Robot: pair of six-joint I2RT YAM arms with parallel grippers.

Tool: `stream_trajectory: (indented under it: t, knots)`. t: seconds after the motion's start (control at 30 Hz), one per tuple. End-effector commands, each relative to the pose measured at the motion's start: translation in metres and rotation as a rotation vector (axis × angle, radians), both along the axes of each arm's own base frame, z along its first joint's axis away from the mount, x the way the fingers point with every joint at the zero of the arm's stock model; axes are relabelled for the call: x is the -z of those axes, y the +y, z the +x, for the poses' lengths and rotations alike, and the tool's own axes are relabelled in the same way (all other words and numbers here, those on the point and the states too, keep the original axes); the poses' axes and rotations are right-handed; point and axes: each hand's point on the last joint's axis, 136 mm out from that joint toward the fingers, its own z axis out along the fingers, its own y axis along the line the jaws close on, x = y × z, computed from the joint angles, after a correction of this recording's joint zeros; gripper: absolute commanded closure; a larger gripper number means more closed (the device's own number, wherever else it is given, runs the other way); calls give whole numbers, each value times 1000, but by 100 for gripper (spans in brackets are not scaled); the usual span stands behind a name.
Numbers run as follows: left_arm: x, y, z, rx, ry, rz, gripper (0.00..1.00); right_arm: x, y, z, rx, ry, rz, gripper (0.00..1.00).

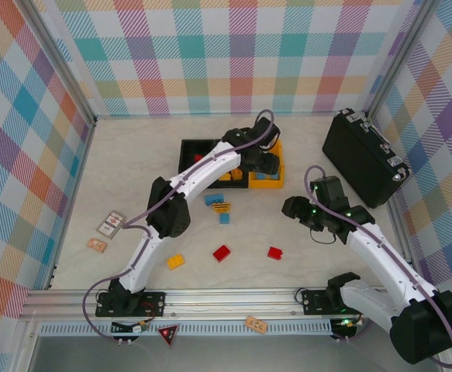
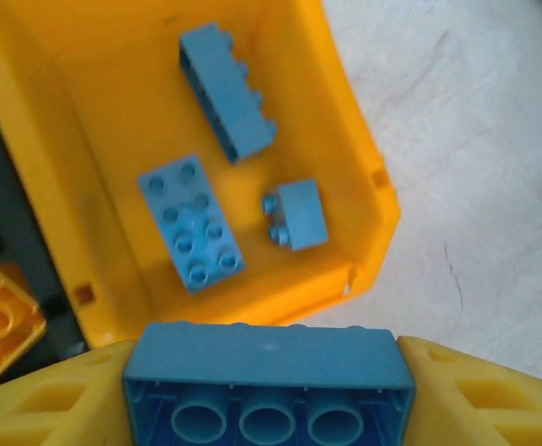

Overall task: Sort the legos into containers by color
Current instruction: Place the lego in the container.

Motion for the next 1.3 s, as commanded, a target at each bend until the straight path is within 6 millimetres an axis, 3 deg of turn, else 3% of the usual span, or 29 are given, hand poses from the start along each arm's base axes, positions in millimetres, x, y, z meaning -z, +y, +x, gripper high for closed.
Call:
stream_trajectory:
  t: [0.0,0.2,0.37,0.6,0.9,1.27]
  knots:
    - [8,5,11,10,-7,39,48,-4,0,4,19,-8,21,36]
    - [18,-4,34,17,-84,29,48,1,0,3,26,7,25,36]
    - [27,-10,40,25,-93,21,46,4,-1,0,29,15,18,36]
    - [32,-10,42,24,-97,33,31,5,-1,2,32,16,19,36]
    - [16,-13,40,31,-111,5,26,4,1,6,25,14,20,36]
    - [-29,-17,23,53,-145,-67,26,1,-3,3,21,15,-6,36]
